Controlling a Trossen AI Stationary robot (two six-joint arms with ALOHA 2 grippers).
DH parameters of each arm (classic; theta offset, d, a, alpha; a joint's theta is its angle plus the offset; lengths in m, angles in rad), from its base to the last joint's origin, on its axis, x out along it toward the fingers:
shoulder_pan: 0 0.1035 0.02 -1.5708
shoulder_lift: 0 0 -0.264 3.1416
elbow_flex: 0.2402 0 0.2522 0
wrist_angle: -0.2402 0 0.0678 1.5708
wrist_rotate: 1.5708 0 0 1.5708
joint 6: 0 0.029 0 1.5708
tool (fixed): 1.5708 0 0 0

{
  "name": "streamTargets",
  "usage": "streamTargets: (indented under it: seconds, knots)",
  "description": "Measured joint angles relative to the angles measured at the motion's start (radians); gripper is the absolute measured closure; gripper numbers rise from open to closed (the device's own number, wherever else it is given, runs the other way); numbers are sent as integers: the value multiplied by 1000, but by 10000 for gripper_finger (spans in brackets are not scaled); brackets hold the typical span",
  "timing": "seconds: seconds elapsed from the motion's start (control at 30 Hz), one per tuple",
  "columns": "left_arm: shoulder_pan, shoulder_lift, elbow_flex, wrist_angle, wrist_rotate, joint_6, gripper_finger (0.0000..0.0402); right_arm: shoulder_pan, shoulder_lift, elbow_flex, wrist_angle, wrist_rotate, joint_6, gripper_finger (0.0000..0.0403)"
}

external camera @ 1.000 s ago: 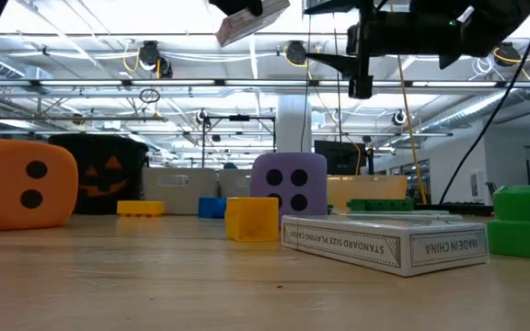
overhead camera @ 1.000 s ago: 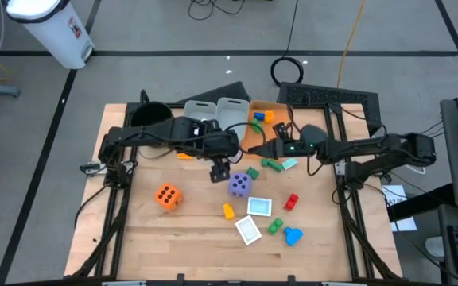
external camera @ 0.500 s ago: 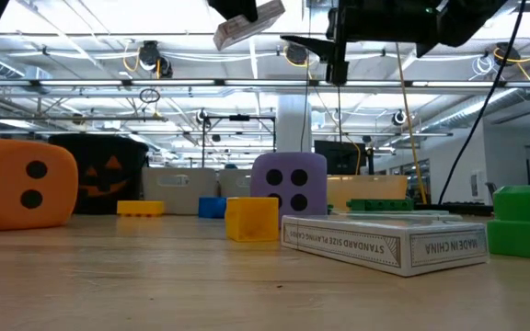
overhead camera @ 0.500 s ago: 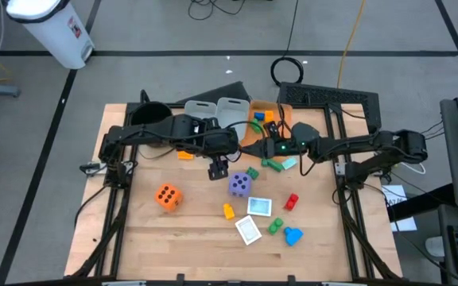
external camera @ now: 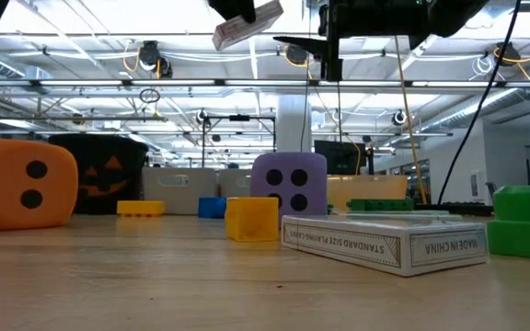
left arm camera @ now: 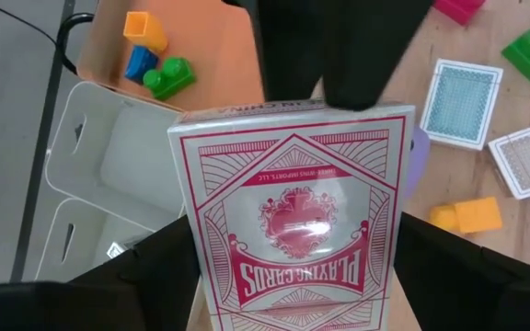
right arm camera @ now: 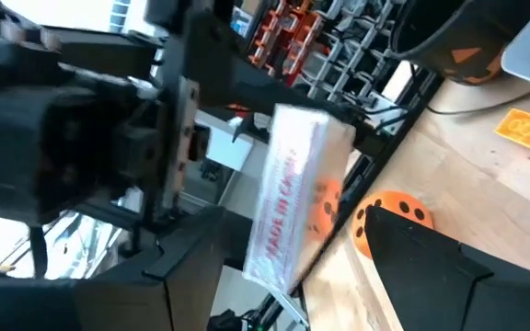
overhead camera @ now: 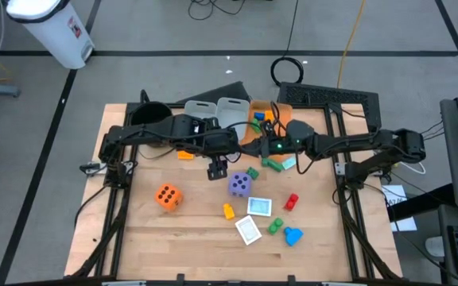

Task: Pick & Place Toys
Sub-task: Put the red deck of cards into the left gray bin

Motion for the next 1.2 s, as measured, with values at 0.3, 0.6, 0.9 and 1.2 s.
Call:
streamTargets:
  seconds: [0.3, 0.6, 0.9, 1.2]
  knots:
    - [-7, 0, 0, 14, 5, 39, 87, 2, 33, 50, -58, -22, -7, 152]
    - [-8, 2, -1, 8, 3, 27, 78, 7, 76, 61, -40, -58, -3, 161]
    - [-13, 2, -1, 5, -1, 34, 94, 7, 81, 59, -32, -60, 19, 258]
    - [-14, 0, -1, 9, -6, 33, 57, 7, 83, 59, -21, -60, -9, 346]
